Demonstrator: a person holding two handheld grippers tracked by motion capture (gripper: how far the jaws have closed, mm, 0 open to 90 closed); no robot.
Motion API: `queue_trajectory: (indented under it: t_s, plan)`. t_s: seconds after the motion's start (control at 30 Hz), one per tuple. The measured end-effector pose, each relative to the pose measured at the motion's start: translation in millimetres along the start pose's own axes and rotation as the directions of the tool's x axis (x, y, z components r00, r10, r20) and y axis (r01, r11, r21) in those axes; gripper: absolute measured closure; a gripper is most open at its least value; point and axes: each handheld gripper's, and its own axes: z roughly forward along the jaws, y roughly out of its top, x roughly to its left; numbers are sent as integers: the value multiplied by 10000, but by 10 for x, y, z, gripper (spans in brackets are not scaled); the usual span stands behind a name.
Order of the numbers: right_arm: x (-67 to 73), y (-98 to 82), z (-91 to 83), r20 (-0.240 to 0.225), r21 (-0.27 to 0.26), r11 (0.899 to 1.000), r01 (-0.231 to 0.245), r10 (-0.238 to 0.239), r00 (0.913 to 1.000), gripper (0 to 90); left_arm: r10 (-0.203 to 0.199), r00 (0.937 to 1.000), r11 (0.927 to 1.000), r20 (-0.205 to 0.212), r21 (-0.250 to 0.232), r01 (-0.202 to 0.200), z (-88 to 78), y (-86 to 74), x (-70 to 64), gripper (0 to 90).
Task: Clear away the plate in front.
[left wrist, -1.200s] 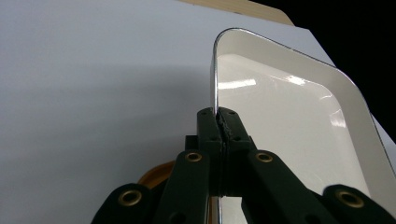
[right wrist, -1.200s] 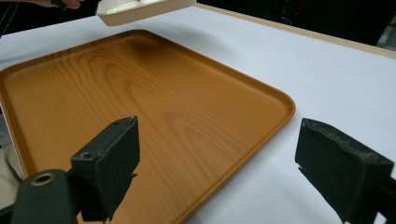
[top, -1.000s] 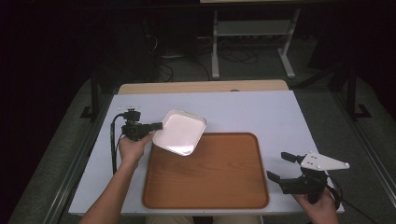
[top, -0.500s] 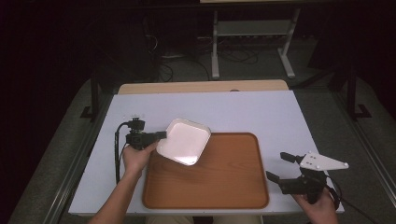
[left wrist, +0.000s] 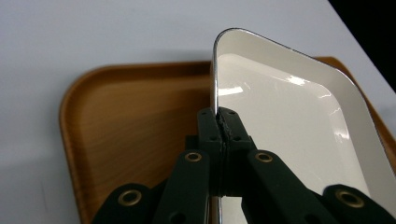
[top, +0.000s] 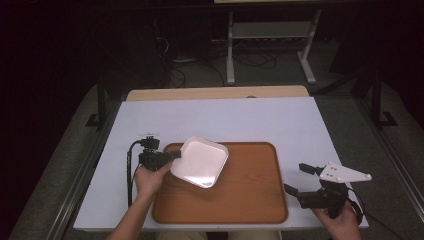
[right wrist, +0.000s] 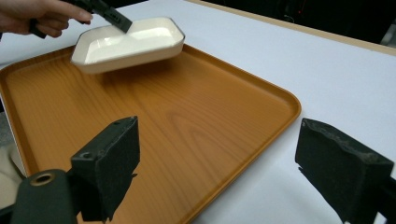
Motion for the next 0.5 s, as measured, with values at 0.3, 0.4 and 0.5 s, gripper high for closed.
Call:
queue_trajectory:
  t_s: [0.3, 0.4, 0.5]
  plan:
    - [2, 3, 6, 5, 7, 10000, 9, -9, 10000, 131, 234, 9994, 9990, -253, 378, -225, 77, -105, -59, 891]
    - [7, 5, 12, 10, 46, 10000, -2, 2, 10000, 131, 301, 9977, 9985, -615, 470, -272, 77, -134, -74, 890]
    - [13, 9, 14, -1, 46, 10000, 28, -28, 10000, 131, 183, 9970, 9990, -751, 413, -152, 73, -179, -79, 890]
